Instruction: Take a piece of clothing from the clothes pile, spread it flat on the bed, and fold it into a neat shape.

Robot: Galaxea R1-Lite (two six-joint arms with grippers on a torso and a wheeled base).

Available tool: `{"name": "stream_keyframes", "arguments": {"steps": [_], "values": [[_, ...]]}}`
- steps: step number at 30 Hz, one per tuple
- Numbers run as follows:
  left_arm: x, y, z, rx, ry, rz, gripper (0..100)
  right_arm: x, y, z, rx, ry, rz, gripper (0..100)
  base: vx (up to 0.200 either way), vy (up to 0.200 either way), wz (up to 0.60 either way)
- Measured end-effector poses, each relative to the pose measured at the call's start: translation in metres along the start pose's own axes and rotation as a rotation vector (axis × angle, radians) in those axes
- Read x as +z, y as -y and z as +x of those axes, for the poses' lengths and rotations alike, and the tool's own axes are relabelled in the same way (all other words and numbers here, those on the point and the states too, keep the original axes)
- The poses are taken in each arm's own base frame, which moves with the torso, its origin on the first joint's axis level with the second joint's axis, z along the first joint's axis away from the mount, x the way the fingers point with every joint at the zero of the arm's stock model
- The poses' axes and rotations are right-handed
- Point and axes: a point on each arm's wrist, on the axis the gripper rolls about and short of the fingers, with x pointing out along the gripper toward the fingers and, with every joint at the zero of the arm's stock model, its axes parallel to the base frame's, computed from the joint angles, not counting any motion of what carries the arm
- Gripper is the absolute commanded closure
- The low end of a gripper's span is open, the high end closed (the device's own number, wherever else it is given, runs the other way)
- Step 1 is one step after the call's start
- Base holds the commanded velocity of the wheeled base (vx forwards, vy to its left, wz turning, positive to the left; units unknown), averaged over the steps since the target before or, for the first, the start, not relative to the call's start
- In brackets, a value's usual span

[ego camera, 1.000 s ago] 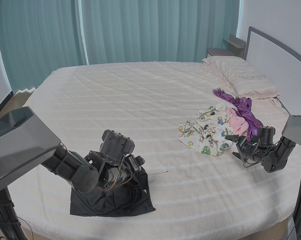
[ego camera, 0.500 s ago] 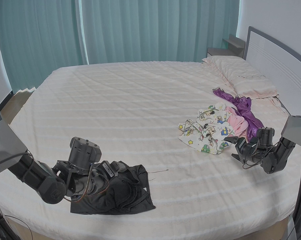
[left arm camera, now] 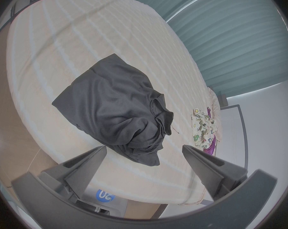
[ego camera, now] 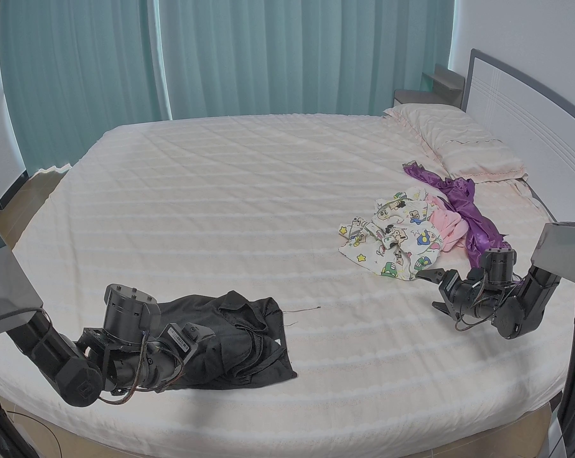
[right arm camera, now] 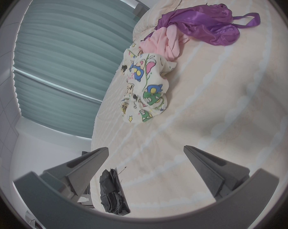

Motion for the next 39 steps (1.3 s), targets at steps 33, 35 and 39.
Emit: {"name": "stream_keyframes", "arguments": {"steps": [33, 35, 39], "values": [[0.062, -0.037, 0.010, -0.030, -0.035, -0.074, 0, -0.076, -0.090, 0.022, -0.116, -0.074, -0.276, 0, 0.000, 0.200, 0.00], [0.063, -0.039, 0.011, -0.037, -0.032, -0.074, 0, -0.083, -0.104, 0.028, -0.112, -0.079, -0.335, 0, 0.000, 0.200, 0.00], [0.063, -0.042, 0.013, -0.056, -0.020, -0.072, 0, -0.102, -0.121, 0.038, -0.093, -0.094, -0.515, 0, 0.000, 0.100, 0.00]]}}
